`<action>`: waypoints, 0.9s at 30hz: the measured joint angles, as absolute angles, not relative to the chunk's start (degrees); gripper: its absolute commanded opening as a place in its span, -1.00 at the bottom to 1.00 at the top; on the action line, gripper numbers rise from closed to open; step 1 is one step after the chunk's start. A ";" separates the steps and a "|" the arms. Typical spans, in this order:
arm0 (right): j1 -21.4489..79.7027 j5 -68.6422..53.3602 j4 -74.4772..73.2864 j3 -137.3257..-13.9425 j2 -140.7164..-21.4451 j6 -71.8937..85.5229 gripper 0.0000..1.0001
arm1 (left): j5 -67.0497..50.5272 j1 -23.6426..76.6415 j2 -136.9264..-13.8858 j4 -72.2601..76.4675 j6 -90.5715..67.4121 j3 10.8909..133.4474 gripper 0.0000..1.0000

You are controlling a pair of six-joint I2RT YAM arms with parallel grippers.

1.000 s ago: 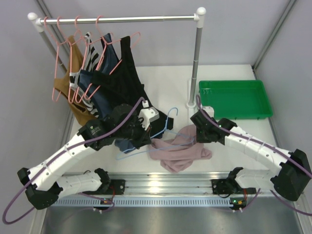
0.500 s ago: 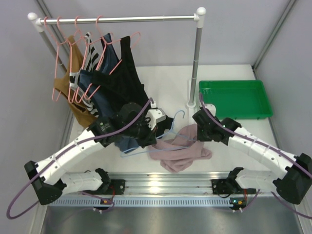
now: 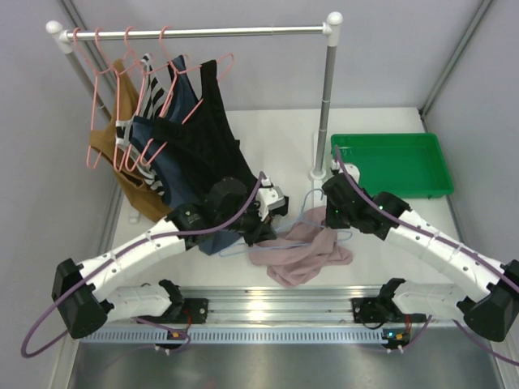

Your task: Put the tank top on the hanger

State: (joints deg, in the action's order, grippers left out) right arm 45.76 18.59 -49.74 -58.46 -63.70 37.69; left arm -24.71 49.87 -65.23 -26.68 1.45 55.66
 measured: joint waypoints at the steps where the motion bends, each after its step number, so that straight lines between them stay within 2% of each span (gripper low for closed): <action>1: 45.76 18.59 -49.87 -58.57 -63.61 37.65 -1.00 | -25.76 49.36 -65.34 -24.05 1.43 54.04 -1.00; 7: 45.91 18.59 -50.63 -58.57 -62.26 37.56 -1.00 | -33.34 44.16 -67.99 -9.06 -1.48 45.89 -1.00; 11: 45.98 18.63 -50.65 -58.57 -61.47 37.56 -1.00 | -37.85 41.65 -71.83 -2.37 -3.62 45.01 -1.00; 23: 46.02 19.97 -50.61 -58.57 -60.86 37.47 -1.00 | -45.63 41.41 -80.01 7.60 -7.42 45.32 -1.00; 26: 46.02 20.38 -50.63 -58.57 -60.86 37.43 -0.93 | -46.04 41.52 -81.10 9.13 -8.14 45.56 -1.00; 27: 46.02 20.60 -50.63 -58.57 -60.82 37.30 -0.85 | -46.06 41.65 -81.43 9.50 -8.38 45.78 -1.00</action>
